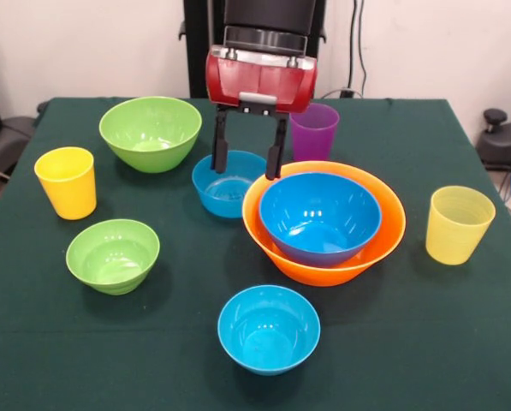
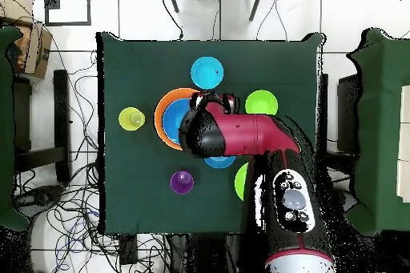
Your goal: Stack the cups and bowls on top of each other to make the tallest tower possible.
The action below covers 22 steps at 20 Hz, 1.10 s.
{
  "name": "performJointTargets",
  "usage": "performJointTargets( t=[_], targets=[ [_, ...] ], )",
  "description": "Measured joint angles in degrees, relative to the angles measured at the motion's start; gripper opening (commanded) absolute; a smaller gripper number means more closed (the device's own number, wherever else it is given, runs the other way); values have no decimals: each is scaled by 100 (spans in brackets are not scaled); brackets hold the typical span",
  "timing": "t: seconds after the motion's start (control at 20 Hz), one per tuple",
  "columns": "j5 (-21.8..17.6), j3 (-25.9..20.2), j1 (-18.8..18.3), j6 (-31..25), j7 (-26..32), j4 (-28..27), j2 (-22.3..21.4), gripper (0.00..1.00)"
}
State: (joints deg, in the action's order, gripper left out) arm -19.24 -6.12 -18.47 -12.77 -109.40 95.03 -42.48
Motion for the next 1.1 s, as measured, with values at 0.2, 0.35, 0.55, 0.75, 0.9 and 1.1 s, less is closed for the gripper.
performJointTargets(
  t=[0.2,0.35,0.55,0.75,0.9,1.1],
  targets=[
    [-69,-293,-286,0,0,234,-82,100],
    [-72,-499,-493,-32,0,343,-203,100],
    [-65,-729,-708,-251,0,374,-387,100],
    [-51,-952,-845,-718,0,372,-591,100],
    [-53,-1062,-881,-983,0,372,-688,100],
    [-71,-1229,-935,-1081,0,373,-721,100]
  ],
)
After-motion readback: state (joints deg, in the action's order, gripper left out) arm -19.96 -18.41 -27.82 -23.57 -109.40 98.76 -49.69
